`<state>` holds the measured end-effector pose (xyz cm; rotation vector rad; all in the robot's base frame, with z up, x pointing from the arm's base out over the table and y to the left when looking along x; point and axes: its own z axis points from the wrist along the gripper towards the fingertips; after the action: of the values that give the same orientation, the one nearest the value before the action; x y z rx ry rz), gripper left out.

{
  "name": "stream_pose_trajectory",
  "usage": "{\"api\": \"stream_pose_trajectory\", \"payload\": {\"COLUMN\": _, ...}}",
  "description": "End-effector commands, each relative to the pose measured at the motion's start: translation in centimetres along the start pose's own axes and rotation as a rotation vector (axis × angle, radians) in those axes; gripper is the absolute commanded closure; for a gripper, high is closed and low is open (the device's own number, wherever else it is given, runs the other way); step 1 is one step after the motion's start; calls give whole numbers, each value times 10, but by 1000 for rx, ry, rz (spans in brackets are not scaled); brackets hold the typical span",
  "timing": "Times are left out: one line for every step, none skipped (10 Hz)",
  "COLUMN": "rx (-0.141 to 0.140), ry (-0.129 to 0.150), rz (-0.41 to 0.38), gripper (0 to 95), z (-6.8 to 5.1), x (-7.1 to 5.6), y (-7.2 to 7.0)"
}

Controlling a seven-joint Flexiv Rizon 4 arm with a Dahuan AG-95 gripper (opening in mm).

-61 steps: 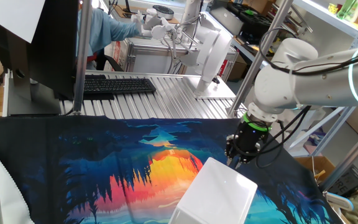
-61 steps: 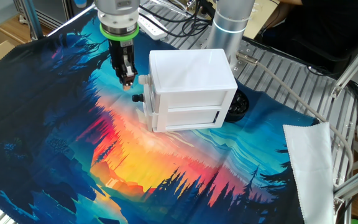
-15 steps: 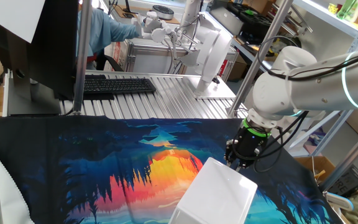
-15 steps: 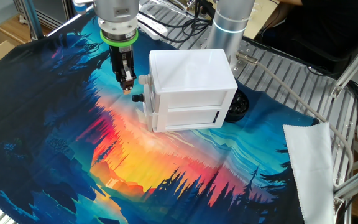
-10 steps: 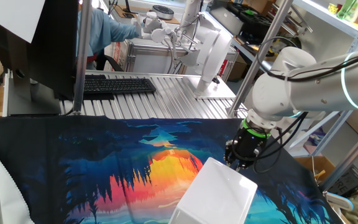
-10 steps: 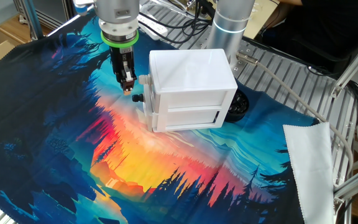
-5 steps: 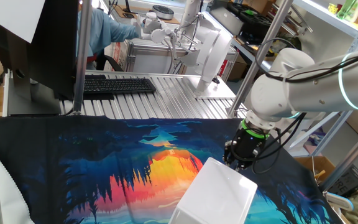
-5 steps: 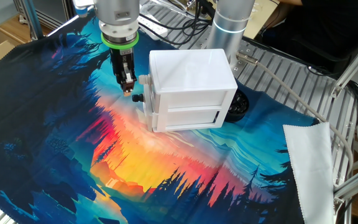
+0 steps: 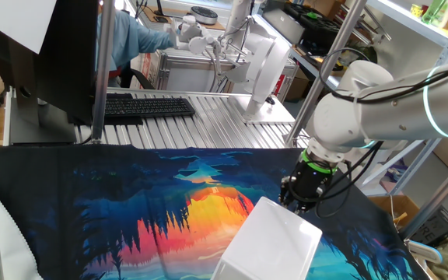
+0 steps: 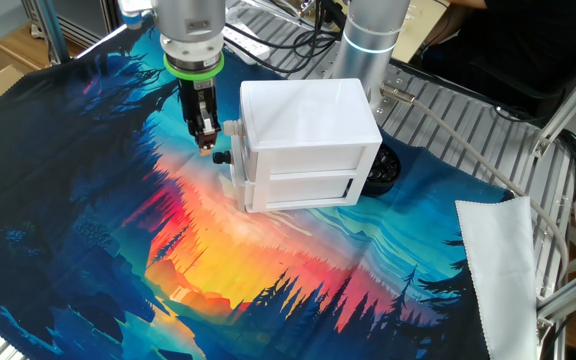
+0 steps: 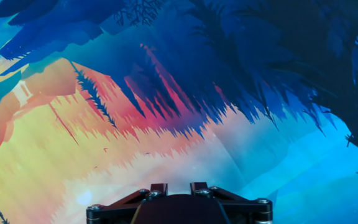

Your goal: Grasp the handle and close the drawer

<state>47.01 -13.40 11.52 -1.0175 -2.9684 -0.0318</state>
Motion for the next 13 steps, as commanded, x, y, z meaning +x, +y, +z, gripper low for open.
{"api": "stream_pose_trajectory", "payload": {"rx": 0, "ry": 1, "rz": 15, "gripper": 570, "z": 1, "x": 2, "y": 0}}
{"api": "stream_pose_trajectory", "payload": {"rx": 2, "ry": 0, "rz": 18, "gripper": 570, "z": 3, "x": 4, "y": 0}}
{"api": "stream_pose_trajectory", "payload": {"rx": 2, "ry": 0, "rz": 16, "gripper": 570, "z": 4, "x": 5, "y": 0}}
{"api": "stream_pose_trajectory", "payload": {"rx": 2, "ry": 0, "rz": 17, "gripper": 570, "z": 5, "x": 5, "y": 0}}
{"api": "stream_pose_trajectory", "payload": {"rx": 1, "ry": 0, "rz": 21, "gripper": 570, "z": 6, "x": 5, "y": 0}}
{"api": "stream_pose_trajectory", "payload": {"rx": 1, "ry": 0, "rz": 25, "gripper": 570, "z": 7, "x": 5, "y": 1}}
{"api": "stream_pose_trajectory", "payload": {"rx": 0, "ry": 0, "rz": 26, "gripper": 570, "z": 7, "x": 5, "y": 1}}
{"api": "stream_pose_trajectory", "payload": {"rx": 0, "ry": 1, "rz": 25, "gripper": 570, "z": 7, "x": 5, "y": 1}}
{"api": "stream_pose_trajectory", "payload": {"rx": -1, "ry": 1, "rz": 30, "gripper": 570, "z": 9, "x": 5, "y": 1}}
{"api": "stream_pose_trajectory", "payload": {"rx": -1, "ry": 0, "rz": 34, "gripper": 570, "z": 11, "x": 5, "y": 2}}
{"api": "stream_pose_trajectory", "payload": {"rx": -1, "ry": 0, "rz": 36, "gripper": 570, "z": 12, "x": 5, "y": 2}}
{"api": "stream_pose_trajectory", "payload": {"rx": -2, "ry": 2, "rz": 45, "gripper": 570, "z": 12, "x": 5, "y": 2}}
{"api": "stream_pose_trajectory", "payload": {"rx": -1, "ry": 2, "rz": 49, "gripper": 570, "z": 12, "x": 5, "y": 2}}
